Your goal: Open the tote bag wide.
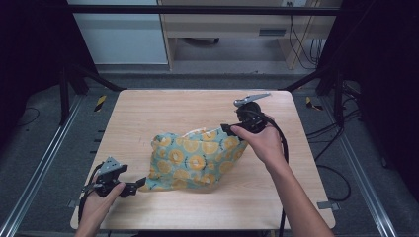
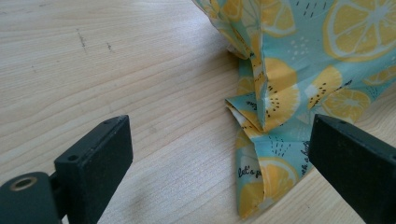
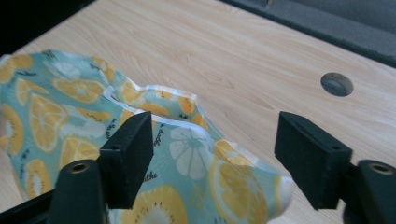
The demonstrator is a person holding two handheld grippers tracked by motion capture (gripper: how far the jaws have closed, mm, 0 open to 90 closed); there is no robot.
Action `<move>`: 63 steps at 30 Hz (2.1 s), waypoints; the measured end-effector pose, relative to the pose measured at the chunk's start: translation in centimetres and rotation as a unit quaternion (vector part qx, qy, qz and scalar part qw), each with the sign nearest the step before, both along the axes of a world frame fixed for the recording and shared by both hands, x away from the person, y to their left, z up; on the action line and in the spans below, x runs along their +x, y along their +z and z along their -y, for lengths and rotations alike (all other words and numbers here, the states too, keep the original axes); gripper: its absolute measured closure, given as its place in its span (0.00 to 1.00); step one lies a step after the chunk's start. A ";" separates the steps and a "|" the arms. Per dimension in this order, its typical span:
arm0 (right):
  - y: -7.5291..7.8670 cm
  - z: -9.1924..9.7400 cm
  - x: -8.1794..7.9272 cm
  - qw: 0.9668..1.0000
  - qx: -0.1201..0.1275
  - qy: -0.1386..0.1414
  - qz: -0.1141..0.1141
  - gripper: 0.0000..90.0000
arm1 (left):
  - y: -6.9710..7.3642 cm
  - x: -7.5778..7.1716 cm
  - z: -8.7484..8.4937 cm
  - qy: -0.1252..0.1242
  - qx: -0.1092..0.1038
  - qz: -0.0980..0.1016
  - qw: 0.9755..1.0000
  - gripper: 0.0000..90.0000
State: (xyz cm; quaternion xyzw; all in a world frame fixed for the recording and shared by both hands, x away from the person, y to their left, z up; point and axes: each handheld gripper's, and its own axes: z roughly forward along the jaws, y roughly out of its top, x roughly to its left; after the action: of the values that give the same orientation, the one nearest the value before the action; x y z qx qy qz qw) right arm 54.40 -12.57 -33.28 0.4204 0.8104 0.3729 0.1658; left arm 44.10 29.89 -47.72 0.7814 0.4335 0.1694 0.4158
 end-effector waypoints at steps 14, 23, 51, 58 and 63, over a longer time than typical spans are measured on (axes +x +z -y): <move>-1.7 -1.0 -1.0 0.997 -0.010 0.059 -0.039 0.96 | 0.7 -0.4 0.5 -0.015 0.007 0.014 1.000 0.07; 1.2 -0.6 -4.1 0.994 0.050 0.078 0.052 1.00 | 3.2 -1.3 1.3 -0.020 0.008 0.050 0.999 0.12; 0.7 0.3 -10.4 0.982 0.089 0.138 0.094 1.00 | 12.2 4.5 4.6 -0.061 0.083 0.066 0.992 0.45; 0.8 0.7 -10.2 0.982 0.094 0.134 0.093 1.00 | 10.1 5.7 4.5 -0.066 0.090 0.033 0.993 0.47; 0.8 0.6 -10.0 0.982 0.094 0.135 0.093 1.00 | 8.4 6.7 5.2 -0.079 0.090 0.009 0.993 0.46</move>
State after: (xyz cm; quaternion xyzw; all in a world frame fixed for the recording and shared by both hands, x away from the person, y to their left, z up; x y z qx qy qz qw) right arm 44.40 -13.14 -32.53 0.2846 0.8020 0.5037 0.1486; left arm 50.80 24.64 -39.31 0.8456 0.3500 0.1817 0.3599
